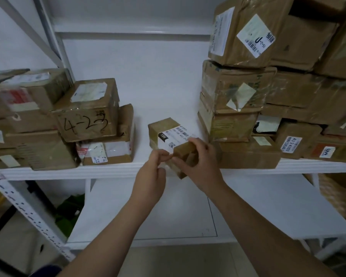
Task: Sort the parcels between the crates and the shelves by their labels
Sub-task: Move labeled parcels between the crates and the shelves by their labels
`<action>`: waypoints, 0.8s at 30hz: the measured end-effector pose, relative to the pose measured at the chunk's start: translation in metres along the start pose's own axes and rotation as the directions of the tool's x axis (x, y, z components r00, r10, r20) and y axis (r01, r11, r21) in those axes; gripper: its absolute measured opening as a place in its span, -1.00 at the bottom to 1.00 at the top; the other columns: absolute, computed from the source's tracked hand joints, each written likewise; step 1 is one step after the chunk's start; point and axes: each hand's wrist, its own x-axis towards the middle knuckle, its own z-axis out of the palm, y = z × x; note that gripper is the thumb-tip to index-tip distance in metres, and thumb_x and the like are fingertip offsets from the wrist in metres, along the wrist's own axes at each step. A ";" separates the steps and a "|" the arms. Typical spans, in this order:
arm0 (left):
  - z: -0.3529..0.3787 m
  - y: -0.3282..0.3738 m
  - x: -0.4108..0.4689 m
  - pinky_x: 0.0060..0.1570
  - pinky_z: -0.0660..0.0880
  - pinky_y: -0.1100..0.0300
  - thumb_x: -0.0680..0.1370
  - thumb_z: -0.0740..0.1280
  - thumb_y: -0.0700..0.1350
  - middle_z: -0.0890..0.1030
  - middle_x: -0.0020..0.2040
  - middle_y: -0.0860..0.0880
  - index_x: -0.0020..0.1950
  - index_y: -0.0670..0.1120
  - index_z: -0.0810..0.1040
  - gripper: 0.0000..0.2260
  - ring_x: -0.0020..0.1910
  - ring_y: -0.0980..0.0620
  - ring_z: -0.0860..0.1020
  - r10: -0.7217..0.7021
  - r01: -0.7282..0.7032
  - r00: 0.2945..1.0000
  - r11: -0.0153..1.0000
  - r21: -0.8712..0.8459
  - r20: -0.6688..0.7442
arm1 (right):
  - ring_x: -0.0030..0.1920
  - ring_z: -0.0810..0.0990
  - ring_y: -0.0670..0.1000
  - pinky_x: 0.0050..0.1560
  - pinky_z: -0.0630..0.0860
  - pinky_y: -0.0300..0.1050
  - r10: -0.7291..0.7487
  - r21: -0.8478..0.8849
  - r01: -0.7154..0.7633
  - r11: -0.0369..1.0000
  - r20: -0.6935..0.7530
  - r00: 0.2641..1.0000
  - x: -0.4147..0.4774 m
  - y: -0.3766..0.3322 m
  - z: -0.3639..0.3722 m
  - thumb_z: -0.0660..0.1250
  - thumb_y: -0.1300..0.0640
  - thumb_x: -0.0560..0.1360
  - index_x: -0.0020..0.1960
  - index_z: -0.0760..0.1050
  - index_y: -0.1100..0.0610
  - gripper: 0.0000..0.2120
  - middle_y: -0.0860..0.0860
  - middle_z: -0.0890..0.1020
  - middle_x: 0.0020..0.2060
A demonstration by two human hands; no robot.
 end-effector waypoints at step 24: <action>-0.050 -0.001 0.021 0.16 0.46 -0.09 0.25 0.56 -0.23 0.29 0.41 -0.22 0.49 -0.09 0.22 -0.11 0.30 -0.22 0.39 0.425 -0.374 0.905 0.758 0.535 0.029 | 0.53 -0.15 0.05 0.41 0.09 0.19 -0.509 -0.173 0.502 0.847 0.004 0.861 -0.021 0.005 -0.046 0.49 0.39 0.33 0.38 0.20 -0.06 -0.20 -0.04 0.08 0.43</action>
